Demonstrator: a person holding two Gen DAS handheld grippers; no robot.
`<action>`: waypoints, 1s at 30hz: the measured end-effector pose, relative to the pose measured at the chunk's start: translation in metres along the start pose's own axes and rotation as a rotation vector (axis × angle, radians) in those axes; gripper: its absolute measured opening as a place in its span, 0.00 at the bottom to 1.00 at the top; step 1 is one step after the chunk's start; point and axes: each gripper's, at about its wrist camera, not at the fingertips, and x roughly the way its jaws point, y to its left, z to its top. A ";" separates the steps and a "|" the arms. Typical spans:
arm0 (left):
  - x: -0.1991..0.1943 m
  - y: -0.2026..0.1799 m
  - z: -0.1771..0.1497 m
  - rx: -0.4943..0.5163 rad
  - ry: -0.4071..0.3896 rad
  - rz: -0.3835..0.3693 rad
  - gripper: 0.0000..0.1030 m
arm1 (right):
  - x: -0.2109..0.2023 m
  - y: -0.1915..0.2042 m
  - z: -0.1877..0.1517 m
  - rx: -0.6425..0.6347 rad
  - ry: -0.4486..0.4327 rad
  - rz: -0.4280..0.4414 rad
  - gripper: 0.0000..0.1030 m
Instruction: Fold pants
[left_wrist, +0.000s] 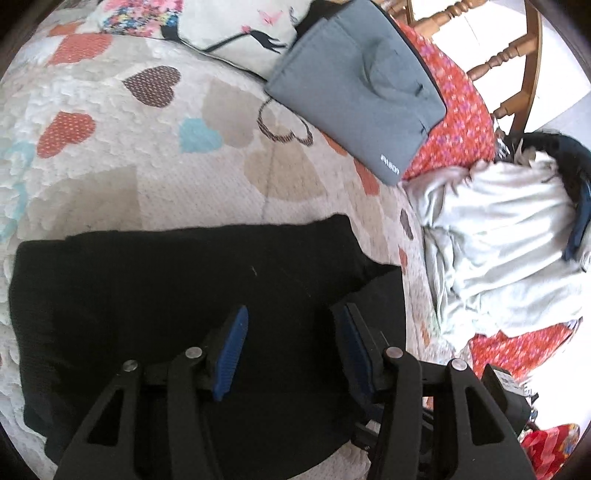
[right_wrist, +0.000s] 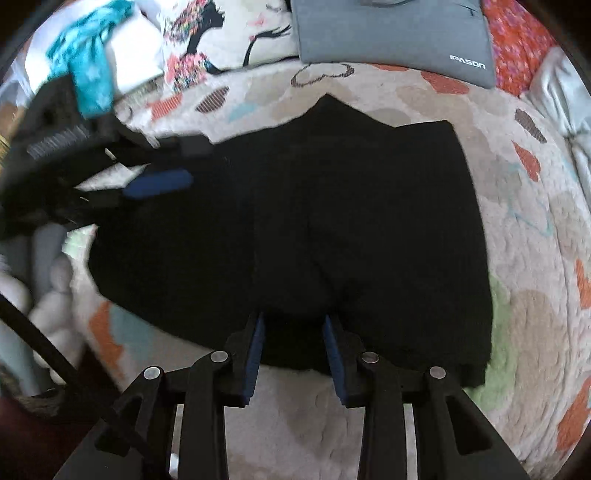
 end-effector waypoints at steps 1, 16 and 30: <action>-0.002 0.002 0.001 -0.007 -0.009 -0.003 0.50 | -0.002 -0.001 0.003 0.017 -0.003 0.047 0.35; -0.051 0.042 0.022 -0.157 -0.164 0.019 0.50 | 0.003 -0.026 0.062 0.227 -0.032 0.282 0.45; -0.118 0.117 -0.030 -0.340 -0.243 0.147 0.55 | 0.014 0.003 0.108 0.214 0.062 0.403 0.53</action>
